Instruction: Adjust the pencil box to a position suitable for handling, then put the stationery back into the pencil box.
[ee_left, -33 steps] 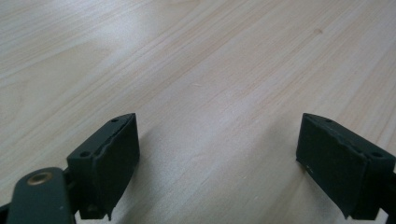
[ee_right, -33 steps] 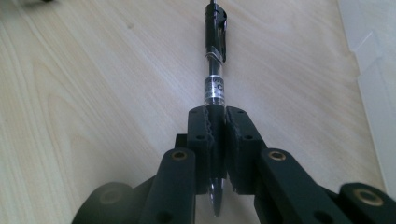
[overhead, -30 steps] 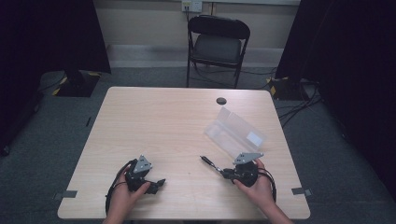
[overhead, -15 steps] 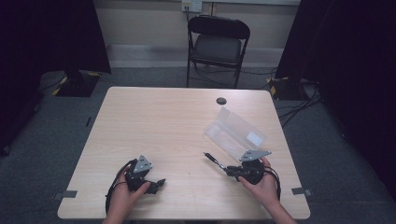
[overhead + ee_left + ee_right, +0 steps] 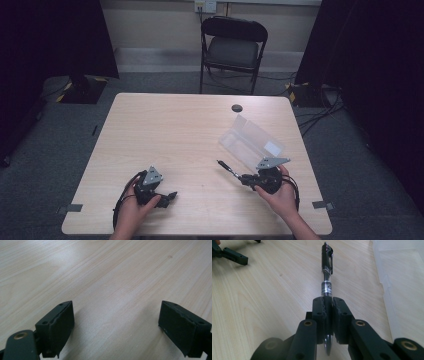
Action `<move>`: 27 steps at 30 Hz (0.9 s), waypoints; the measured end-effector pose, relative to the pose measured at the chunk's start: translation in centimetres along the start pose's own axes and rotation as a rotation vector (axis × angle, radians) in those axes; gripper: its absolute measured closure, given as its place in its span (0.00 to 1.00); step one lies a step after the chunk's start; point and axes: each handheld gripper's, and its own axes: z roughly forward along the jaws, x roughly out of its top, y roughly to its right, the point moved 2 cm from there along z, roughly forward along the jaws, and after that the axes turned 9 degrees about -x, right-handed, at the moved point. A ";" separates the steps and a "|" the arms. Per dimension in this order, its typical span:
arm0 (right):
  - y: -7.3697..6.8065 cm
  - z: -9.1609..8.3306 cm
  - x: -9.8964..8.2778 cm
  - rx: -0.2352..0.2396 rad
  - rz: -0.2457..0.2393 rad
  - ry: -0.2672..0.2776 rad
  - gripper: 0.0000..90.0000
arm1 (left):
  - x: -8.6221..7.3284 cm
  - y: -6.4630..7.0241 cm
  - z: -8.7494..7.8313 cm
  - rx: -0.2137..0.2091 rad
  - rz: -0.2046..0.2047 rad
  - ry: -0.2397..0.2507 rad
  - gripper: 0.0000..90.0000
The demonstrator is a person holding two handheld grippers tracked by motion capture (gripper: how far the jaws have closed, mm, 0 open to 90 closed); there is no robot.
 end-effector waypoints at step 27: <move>0.1 -0.7 0.4 0.010 -0.010 0.012 0.90 | 0.1 0.0 0.1 -0.002 0.002 -0.003 0.14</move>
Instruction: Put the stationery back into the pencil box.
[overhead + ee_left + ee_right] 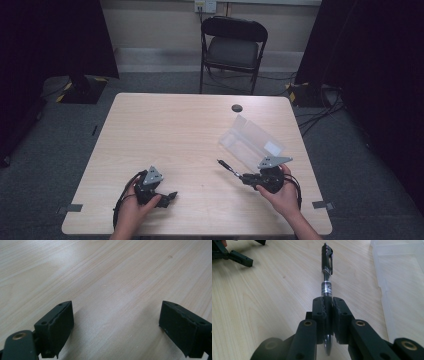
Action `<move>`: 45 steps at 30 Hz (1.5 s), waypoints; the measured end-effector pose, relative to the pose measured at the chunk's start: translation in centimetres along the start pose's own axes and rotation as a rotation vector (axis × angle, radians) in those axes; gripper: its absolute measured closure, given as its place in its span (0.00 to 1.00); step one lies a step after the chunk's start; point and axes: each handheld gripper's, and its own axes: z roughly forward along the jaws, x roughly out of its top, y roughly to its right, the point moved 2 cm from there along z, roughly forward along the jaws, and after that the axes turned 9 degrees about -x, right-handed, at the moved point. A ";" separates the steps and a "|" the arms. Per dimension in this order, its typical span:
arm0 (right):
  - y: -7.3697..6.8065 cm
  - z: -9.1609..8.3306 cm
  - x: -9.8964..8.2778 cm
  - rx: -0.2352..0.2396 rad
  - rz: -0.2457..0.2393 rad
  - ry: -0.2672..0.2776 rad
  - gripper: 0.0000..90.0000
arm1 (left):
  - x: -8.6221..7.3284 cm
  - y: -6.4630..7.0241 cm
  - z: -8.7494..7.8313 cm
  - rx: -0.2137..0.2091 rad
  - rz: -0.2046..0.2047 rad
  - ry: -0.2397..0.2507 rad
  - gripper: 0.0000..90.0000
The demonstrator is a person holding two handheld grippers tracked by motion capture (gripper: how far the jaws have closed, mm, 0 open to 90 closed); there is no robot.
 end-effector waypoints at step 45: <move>1.6 -0.1 1.3 -0.001 0.026 0.022 0.90 | 0.1 -0.1 0.1 -0.003 0.000 0.001 0.13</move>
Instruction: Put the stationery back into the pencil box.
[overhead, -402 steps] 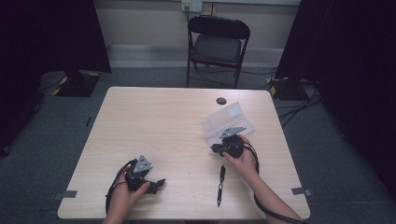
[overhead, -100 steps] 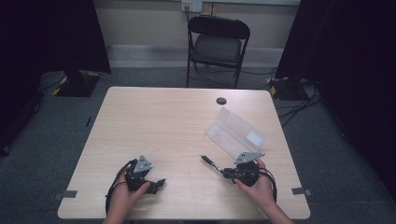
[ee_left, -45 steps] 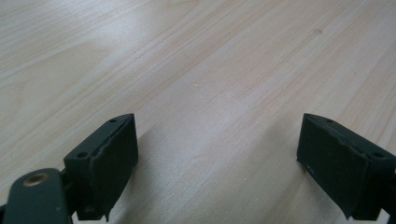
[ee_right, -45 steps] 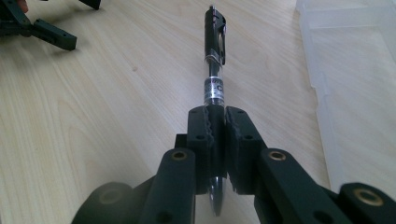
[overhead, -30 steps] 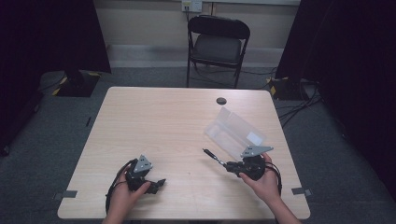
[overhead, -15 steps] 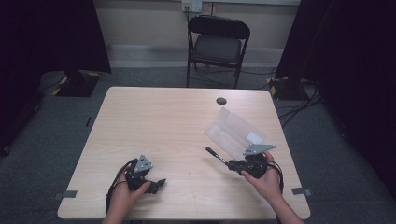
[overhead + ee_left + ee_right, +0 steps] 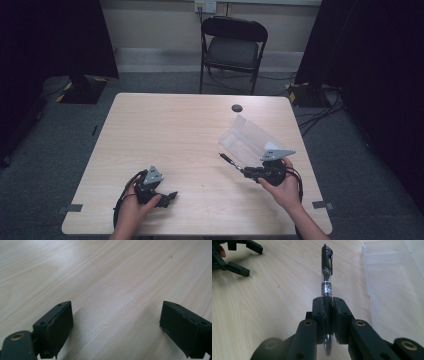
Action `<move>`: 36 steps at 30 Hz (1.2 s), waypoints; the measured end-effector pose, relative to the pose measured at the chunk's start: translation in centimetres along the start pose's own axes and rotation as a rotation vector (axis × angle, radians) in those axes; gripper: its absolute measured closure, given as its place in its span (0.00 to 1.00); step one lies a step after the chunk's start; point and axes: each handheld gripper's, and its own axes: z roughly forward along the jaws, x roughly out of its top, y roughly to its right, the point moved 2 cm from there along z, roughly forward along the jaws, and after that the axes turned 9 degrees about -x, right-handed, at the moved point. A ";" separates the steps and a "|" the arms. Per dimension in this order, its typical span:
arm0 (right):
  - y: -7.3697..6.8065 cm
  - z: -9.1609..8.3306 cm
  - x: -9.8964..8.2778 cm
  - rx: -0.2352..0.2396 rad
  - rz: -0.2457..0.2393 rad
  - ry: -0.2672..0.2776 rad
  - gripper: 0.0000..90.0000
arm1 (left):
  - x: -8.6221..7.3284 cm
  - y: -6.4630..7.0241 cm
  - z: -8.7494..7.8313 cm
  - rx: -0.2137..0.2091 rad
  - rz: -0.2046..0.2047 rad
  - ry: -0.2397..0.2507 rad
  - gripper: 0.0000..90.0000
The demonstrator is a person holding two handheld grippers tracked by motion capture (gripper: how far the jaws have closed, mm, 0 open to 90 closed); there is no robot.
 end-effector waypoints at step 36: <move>3.5 0.4 1.3 -0.101 0.040 -0.006 0.90 | 0.1 0.0 0.0 -0.001 0.002 -0.010 0.12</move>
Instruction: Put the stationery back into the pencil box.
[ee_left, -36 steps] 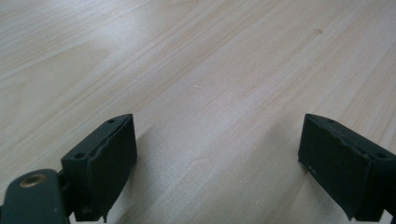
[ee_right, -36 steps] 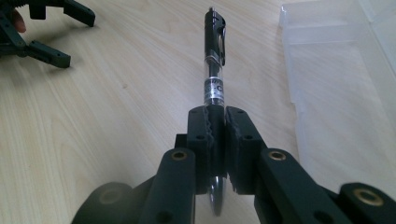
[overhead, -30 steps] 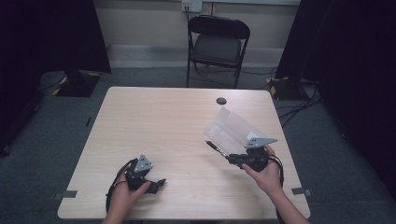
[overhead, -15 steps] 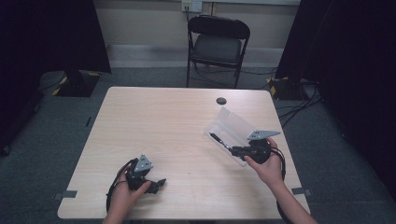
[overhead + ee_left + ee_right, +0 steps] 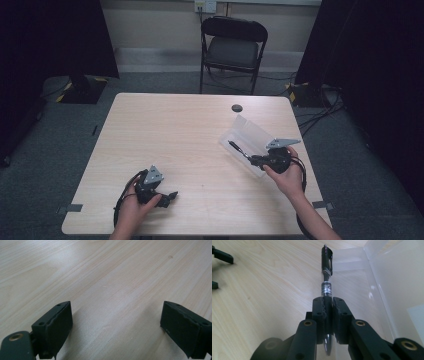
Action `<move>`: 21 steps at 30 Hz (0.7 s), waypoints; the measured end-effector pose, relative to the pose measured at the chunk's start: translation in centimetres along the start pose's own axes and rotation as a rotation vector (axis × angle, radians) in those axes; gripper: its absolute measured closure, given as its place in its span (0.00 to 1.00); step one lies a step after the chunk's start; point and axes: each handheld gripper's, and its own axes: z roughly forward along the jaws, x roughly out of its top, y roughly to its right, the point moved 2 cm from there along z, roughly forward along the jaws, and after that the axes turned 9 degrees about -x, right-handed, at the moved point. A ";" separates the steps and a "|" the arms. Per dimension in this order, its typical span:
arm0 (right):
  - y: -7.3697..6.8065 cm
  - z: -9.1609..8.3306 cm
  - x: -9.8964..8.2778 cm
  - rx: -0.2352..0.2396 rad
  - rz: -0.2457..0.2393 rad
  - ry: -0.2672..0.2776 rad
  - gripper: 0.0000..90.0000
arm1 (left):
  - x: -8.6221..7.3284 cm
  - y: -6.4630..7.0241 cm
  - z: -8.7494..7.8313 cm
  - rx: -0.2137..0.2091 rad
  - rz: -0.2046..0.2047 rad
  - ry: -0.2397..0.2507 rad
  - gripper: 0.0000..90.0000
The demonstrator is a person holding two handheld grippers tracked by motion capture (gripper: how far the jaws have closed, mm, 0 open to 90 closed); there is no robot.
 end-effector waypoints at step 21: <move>1.9 0.3 -0.8 -0.059 0.024 -0.007 0.90 | 0.0 0.0 0.0 -0.001 0.005 -0.002 0.11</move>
